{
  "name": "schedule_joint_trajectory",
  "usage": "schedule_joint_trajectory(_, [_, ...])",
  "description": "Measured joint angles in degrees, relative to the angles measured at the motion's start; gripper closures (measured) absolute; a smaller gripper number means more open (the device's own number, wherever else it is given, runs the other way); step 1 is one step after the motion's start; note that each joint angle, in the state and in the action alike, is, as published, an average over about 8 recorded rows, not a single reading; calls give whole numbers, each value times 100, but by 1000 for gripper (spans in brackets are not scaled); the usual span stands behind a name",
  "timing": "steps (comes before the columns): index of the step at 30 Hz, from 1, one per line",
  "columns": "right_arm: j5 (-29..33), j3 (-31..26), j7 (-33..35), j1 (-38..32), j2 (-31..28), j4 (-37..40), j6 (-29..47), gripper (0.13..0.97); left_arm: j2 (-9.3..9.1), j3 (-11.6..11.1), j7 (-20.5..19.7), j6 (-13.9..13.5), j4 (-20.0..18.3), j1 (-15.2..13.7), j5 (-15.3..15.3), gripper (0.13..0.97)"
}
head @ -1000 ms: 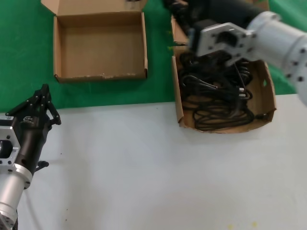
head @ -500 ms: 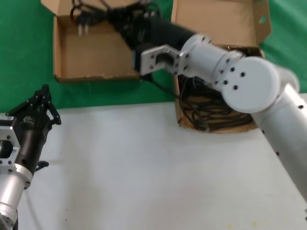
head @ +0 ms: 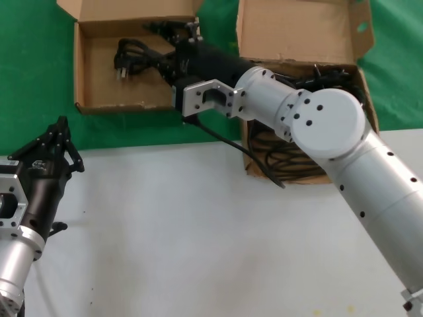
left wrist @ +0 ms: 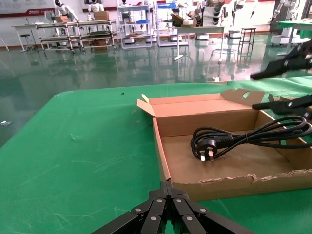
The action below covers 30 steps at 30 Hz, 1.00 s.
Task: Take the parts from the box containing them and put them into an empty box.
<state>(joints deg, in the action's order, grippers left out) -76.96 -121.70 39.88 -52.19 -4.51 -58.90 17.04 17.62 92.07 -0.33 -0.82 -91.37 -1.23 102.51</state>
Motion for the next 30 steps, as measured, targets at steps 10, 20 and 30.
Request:
schedule_joint_trajectory(10, [119, 520, -790, 513, -382, -1195, -107, 646, 0, 0, 0, 0, 0, 0, 0, 952])
schedule_joint_trajectory(20, [-1022, 1394, -690, 1418, -645, -2250, -49, 508, 0, 0, 0, 0, 0, 0, 0, 952])
schedule_joint_trajectory(30, [-1679, 1833, -122, 1753, -591, -2354, 154, 304, 0, 0, 0, 0, 0, 0, 0, 952])
